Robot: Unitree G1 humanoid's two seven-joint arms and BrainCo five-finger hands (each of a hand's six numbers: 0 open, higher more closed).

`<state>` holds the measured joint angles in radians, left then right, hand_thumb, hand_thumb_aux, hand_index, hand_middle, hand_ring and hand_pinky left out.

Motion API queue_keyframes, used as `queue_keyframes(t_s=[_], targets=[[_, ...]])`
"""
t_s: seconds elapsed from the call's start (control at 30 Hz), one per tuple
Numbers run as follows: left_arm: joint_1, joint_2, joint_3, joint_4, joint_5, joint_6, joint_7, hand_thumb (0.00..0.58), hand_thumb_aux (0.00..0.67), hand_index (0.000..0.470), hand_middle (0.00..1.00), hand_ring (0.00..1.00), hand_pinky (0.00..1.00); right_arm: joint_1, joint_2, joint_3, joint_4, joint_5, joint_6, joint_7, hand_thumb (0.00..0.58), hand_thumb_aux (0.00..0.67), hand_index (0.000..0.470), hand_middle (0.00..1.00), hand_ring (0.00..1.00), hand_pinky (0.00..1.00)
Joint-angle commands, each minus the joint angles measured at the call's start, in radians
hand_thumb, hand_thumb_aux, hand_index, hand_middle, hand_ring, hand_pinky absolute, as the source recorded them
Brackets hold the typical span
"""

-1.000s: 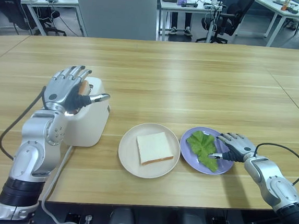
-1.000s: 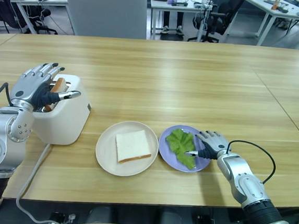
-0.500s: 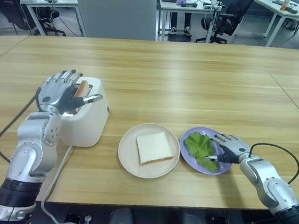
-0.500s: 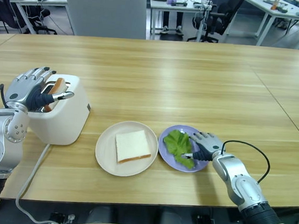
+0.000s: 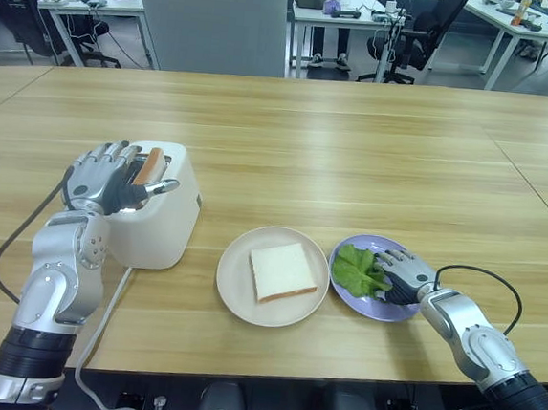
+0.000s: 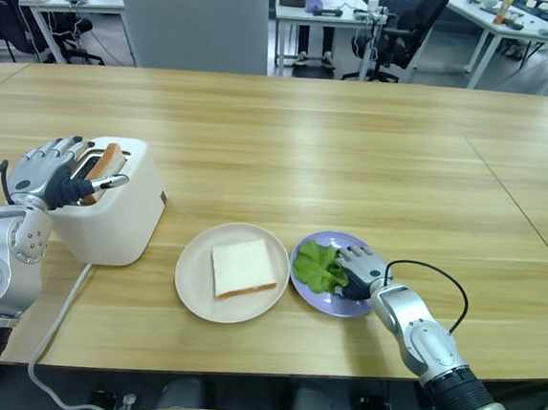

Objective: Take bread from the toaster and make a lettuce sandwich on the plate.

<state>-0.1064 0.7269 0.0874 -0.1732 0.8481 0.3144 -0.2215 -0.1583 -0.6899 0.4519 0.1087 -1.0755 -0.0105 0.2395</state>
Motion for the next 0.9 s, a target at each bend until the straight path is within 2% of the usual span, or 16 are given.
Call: queue_keyframes(t_s=[0.03, 0.5, 0.7, 0.9], targets=[[0.003, 0.01, -0.005, 0.029, -0.003, 0.003, 0.004, 0.0, 0.0, 0.0, 0.0, 0.0, 0.0, 0.016, 0.009, 0.039, 0.057, -0.012, -0.018, -0.002, 0.58, 0.67, 0.46, 0.0, 0.0, 0.0], [-0.029, 0.036, -0.064, 0.178, 0.015, 0.08, -0.047, 0.0, 0.0, 0.0, 0.0, 0.0, 0.0, -0.029, 0.03, -0.103, -0.112, 0.082, -0.081, -0.235, 0.58, 0.67, 0.46, 0.0, 0.0, 0.0], [-0.076, 0.033, -0.105, 0.238, 0.007, 0.081, -0.056, 0.0, 0.0, 0.0, 0.0, 0.0, 0.0, -0.041, 0.049, -0.132, -0.2, 0.102, -0.106, -0.246, 0.58, 0.67, 0.46, 0.0, 0.0, 0.0], [-0.155, 0.021, -0.139, 0.337, -0.008, 0.057, -0.029, 0.0, 0.0, 0.0, 0.0, 0.0, 0.0, -0.071, 0.1, -0.11, -0.26, 0.112, -0.126, -0.208, 0.58, 0.67, 0.46, 0.0, 0.0, 0.0]])
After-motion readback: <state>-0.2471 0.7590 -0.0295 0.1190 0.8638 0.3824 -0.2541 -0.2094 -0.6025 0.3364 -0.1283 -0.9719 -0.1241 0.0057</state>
